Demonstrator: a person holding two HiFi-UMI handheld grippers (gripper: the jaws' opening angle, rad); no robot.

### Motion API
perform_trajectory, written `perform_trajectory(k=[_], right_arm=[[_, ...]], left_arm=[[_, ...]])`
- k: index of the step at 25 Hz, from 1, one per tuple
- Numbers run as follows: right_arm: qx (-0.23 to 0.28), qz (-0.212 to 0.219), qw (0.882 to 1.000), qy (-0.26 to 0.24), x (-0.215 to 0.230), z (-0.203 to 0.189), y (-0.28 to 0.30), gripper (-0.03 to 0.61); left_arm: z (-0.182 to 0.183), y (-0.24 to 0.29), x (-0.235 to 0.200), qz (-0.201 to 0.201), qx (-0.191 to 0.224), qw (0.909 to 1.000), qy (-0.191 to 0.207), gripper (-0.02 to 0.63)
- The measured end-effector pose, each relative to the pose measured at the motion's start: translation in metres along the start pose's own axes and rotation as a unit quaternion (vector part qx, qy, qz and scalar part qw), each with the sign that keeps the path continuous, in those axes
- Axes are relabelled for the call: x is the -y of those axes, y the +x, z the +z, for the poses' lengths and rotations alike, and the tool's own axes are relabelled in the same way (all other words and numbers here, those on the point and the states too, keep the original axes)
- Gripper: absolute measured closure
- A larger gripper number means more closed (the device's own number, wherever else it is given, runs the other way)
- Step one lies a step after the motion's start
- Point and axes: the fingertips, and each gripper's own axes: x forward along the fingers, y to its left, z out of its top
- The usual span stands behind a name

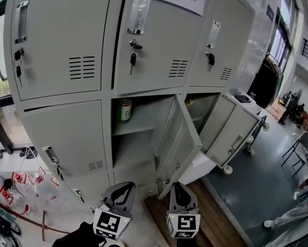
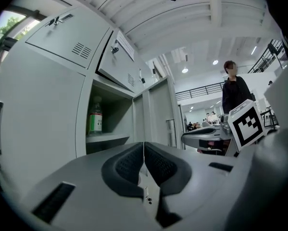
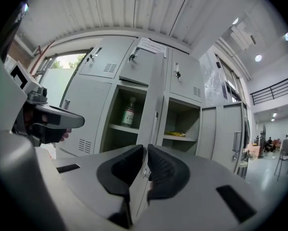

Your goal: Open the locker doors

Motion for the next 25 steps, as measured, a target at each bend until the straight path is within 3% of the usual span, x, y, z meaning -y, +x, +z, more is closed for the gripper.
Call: perform_trajectory(k=[7,11,18,25], right_arm=[[-0.008,-0.016,1.000,0.001,0.041,-0.009,-0.005,0.538],[-0.008,-0.019,1.000,0.004,0.061,-0.013,-0.005,0.544],[-0.010,-0.031,0.999,0.004,0.095,-0.020,-0.001,0.563],[-0.012,-0.042,0.999,0.011,0.128,-0.026,0.008,0.563]], left_arm=[[0.004,0.019,0.025,-0.005,0.006,0.9999,0.008,0.588],[0.005,0.026,0.038,-0.002,-0.020,0.9998,-0.005,0.588],[0.005,0.042,0.050,0.010,-0.005,0.9999,0.007,0.588],[0.001,0.053,0.057,0.017,-0.033,0.9993,0.006,0.588]])
